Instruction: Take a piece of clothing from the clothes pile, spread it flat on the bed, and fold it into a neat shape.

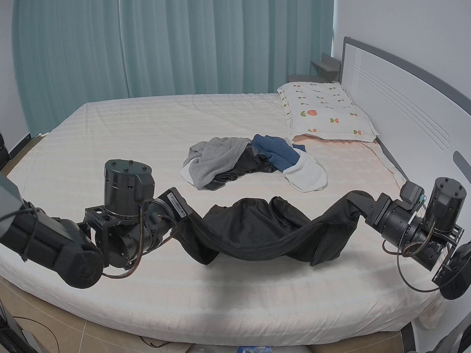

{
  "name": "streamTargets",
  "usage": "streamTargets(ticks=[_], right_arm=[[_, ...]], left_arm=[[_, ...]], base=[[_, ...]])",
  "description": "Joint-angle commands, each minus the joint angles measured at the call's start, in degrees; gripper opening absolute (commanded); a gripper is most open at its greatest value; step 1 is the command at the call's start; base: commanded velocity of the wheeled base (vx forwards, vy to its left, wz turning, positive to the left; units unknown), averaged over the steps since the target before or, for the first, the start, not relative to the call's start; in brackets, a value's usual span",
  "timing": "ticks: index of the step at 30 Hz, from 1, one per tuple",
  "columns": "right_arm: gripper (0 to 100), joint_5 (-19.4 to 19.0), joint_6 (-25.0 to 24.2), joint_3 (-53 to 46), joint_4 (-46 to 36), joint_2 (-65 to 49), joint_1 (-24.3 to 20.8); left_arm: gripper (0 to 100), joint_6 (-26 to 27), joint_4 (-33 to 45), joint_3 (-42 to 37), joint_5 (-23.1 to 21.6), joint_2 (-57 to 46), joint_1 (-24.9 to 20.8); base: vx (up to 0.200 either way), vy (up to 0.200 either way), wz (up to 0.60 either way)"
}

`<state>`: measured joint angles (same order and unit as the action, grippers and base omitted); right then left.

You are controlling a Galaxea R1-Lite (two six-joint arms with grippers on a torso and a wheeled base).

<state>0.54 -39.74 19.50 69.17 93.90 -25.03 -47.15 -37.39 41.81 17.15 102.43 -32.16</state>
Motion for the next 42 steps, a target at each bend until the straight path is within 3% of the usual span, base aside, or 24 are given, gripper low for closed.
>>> streamTargets(ticks=[1, 6, 19, 31, 42], right_arm=[[0, 0.0, -0.3, -0.4, 3.9, 6.0, -0.9], [0, 0.1, -1.3, -1.8, 10.5, 5.9, -0.9], [0, 0.3, -1.4, -2.6, 10.8, 6.2, -2.3], [0, 0.3, -1.4, -2.5, 10.9, 6.5, -2.3], [0, 2.5, -1.0, -1.9, 10.9, 6.9, -2.9]], left_arm=[[0, -2.2, -3.7, -1.3, -0.7, 4.9, -0.5], [0, -2.6, -6.9, -4.2, -1.0, 4.8, -1.1], [0, -2.6, -8.1, -8.0, -1.2, 4.2, -2.0], [0, -3.1, -11.0, -7.3, -1.0, 4.4, -1.2], [0, -4.1, -11.0, -7.1, -0.9, 4.0, -0.7]], base=[[0.0, 0.0, 0.0], [0.0, 0.0, 0.0], [-0.185, 0.0, 0.0], [0.0, 0.0, 0.0], [0.0, 0.2, 0.0]])
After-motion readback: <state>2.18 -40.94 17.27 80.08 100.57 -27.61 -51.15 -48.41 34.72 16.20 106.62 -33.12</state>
